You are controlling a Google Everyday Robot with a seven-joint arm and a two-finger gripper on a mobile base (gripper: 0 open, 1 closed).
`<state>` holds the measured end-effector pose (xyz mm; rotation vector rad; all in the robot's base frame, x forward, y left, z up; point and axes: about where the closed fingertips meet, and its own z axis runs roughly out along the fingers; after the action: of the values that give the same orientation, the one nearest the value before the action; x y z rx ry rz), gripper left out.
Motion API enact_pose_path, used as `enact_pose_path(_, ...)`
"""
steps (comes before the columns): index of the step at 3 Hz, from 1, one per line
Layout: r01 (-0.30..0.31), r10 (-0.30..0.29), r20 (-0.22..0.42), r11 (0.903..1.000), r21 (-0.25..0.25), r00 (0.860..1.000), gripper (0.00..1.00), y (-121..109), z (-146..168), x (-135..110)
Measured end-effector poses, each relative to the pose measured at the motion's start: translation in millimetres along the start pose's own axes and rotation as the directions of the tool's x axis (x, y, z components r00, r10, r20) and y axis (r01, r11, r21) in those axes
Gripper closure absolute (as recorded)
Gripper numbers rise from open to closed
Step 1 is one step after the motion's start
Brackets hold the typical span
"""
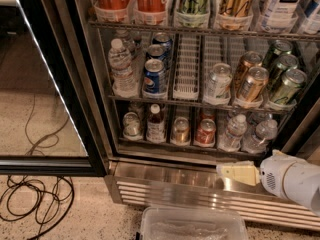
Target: Pick water bottle from bottom shelf of fridge
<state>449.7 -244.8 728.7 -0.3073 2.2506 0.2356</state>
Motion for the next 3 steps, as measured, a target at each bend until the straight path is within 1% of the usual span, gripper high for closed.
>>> enact_pose_path(1,-0.056,0.049,0.101,0.9962,0.067,0.994,0.00,-15,13,7)
enact_pose_path(2,-0.062,0.046,0.147,0.9928,0.102,0.988,0.00,-19,12,-4)
enact_pose_path(3,-0.061,0.046,0.147,0.9928,0.102,0.988,0.00,-19,12,-4)
